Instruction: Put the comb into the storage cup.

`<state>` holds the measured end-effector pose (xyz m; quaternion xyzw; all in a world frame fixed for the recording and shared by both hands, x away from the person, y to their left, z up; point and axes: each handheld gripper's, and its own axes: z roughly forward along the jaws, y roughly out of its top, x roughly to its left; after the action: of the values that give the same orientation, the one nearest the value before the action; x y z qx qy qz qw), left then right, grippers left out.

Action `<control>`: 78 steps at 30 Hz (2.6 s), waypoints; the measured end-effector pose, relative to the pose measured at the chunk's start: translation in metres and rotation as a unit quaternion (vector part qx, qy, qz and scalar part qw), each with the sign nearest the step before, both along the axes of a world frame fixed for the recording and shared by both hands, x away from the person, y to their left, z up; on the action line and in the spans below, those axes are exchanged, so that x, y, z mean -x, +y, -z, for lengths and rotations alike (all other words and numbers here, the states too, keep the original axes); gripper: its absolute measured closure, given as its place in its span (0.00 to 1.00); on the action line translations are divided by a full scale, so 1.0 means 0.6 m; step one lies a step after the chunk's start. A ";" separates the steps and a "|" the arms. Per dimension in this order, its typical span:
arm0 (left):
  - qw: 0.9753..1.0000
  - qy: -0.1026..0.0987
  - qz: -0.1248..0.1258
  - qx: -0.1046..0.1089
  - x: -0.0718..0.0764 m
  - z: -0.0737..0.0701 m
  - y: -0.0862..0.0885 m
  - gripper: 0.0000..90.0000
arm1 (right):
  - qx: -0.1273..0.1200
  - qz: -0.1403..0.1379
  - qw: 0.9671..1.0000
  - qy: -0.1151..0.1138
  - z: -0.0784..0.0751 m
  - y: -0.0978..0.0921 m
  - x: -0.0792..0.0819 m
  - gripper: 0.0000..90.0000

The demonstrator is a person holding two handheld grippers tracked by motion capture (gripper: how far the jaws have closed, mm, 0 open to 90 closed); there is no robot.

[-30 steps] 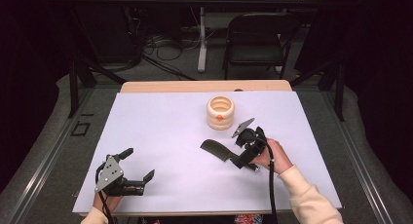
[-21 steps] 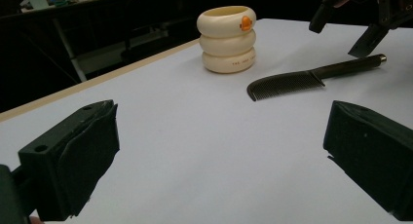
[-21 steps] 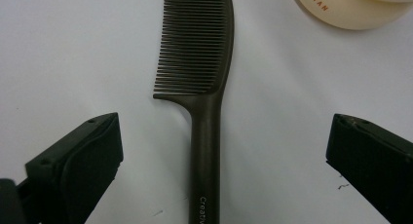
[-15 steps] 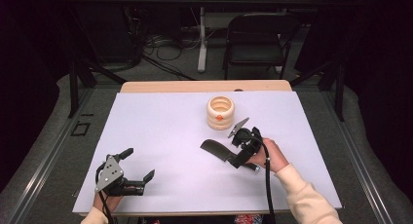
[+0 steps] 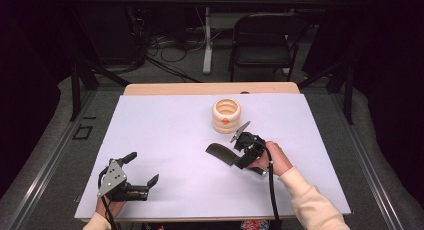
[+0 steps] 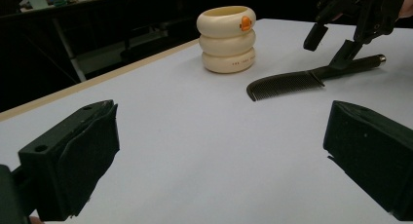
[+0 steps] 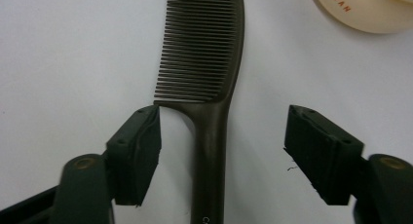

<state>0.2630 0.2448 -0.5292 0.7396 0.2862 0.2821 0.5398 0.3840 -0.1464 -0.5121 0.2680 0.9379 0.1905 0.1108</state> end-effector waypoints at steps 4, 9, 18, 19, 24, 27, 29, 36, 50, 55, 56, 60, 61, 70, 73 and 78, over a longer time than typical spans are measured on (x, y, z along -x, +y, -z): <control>1.000 0.001 0.000 0.001 -0.001 0.000 0.000 0.00 | 0.012 -0.003 1.000 0.004 0.004 0.005 0.000 0.45; 1.000 0.001 0.001 0.001 -0.001 0.000 0.000 0.00 | 0.041 -0.001 0.999 0.012 0.012 0.012 0.000 0.59; 1.000 0.001 0.000 0.001 0.000 0.000 0.001 0.00 | 0.064 0.007 0.997 0.035 0.026 0.015 -0.003 0.68; 1.000 0.002 0.000 0.002 -0.001 0.000 0.001 0.00 | 0.068 0.009 0.997 0.042 0.027 0.015 -0.004 0.68; 1.000 0.001 0.001 0.001 0.000 0.000 -0.001 0.00 | 0.056 0.013 0.997 0.044 0.029 0.015 -0.003 0.75; 1.000 0.002 0.000 0.002 -0.001 0.000 -0.001 0.00 | 0.055 0.014 0.997 0.047 0.029 0.014 -0.004 0.77; 1.000 0.003 0.001 0.000 -0.001 0.001 -0.001 0.00 | 0.053 0.015 0.997 0.049 0.029 0.012 -0.005 0.78; 1.000 0.001 0.001 -0.001 -0.001 0.001 0.000 0.00 | 0.042 0.023 0.997 0.054 0.029 0.009 -0.006 0.80; 1.000 0.004 0.000 -0.001 -0.002 0.002 0.000 0.00 | 0.018 0.028 0.999 0.030 0.001 -0.004 0.000 0.80; 1.000 0.004 0.000 -0.001 -0.002 0.001 0.000 0.00 | 0.011 0.024 0.999 0.026 -0.004 -0.008 0.002 0.80; 1.000 0.004 0.000 -0.002 -0.002 0.002 0.000 0.00 | 0.010 0.022 0.999 0.023 -0.006 -0.010 0.003 0.80; 1.000 0.005 -0.001 -0.001 -0.002 0.002 0.000 0.00 | 0.002 0.022 1.000 0.018 -0.011 -0.014 0.004 0.80; 1.000 0.005 -0.001 -0.001 -0.002 0.002 0.000 0.00 | 0.001 0.022 1.000 0.016 -0.012 -0.014 0.004 0.80; 1.000 0.004 -0.001 -0.001 -0.002 0.002 0.001 0.00 | -0.011 0.020 1.000 0.009 -0.019 -0.020 0.006 0.80; 1.000 0.002 0.000 -0.003 -0.002 0.001 0.001 0.00 | -0.021 0.020 1.000 0.003 -0.021 -0.023 0.008 0.80; 1.000 0.002 -0.001 -0.002 -0.002 0.001 0.001 0.00 | -0.035 0.020 0.999 -0.002 -0.027 -0.029 0.010 0.80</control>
<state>0.2640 0.2455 -0.5299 0.7411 0.2874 0.2815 0.5375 0.3781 -0.1637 -0.4960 0.2896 0.9250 0.2214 0.1072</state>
